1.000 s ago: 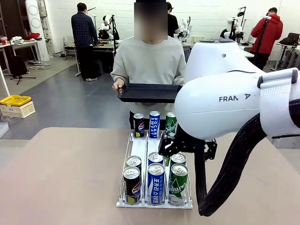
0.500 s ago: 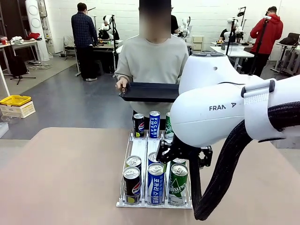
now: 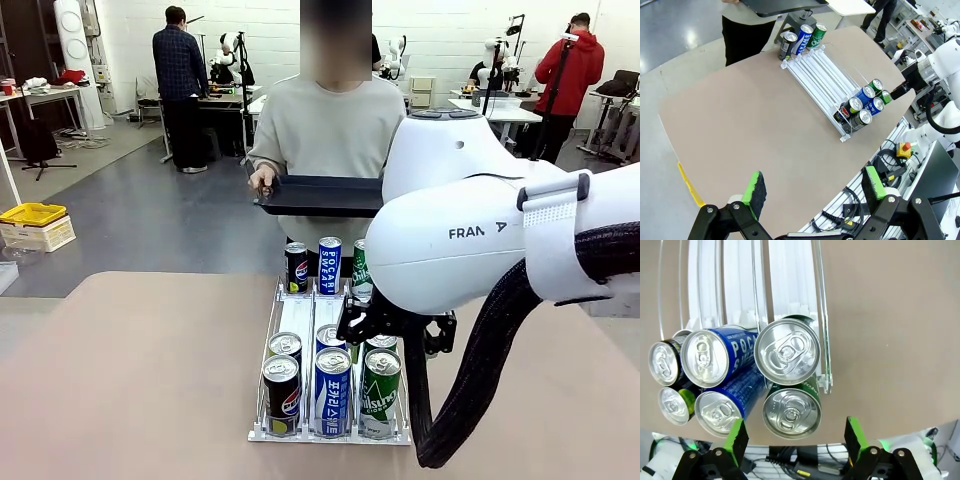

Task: Retrieve and hand over the desired beverage to the person.
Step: Pick up a can of the same type that the person held from the Automatic Can Dispenser.

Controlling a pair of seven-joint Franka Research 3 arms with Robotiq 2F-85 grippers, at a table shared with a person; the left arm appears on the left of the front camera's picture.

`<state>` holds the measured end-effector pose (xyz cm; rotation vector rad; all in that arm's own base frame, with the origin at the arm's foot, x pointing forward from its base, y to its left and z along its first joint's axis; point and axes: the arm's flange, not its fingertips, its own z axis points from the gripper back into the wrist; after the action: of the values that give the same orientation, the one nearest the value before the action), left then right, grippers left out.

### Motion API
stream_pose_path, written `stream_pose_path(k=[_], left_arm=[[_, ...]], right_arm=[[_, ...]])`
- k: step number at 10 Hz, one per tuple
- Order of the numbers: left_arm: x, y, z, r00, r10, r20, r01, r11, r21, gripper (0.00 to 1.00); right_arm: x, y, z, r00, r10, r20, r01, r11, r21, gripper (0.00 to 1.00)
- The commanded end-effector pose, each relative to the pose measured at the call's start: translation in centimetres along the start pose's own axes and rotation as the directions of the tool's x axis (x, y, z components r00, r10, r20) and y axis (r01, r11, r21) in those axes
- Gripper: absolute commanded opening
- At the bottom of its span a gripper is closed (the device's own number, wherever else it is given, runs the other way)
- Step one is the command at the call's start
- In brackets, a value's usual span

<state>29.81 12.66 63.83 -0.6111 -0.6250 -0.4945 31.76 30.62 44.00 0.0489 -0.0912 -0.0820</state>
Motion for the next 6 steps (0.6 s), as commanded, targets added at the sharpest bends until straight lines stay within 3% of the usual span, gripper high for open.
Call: stream_pose_path(k=[1, 6], left_arm=[[-0.14, 0.09, 0.07, 1.0, -0.019, 0.008, 0.019, 1.0, -0.013, 1.0], [-0.14, 0.09, 0.07, 1.0, -0.019, 0.008, 0.019, 1.0, -0.013, 1.0]], right_arm=[[0.66, 0.07, -0.63, 0.999, -0.036, 0.0, 0.036, 0.999, -0.032, 1.0], [1.31, -0.05, -1.63, 0.999, -0.024, -0.022, 0.024, 0.999, -0.036, 1.0]])
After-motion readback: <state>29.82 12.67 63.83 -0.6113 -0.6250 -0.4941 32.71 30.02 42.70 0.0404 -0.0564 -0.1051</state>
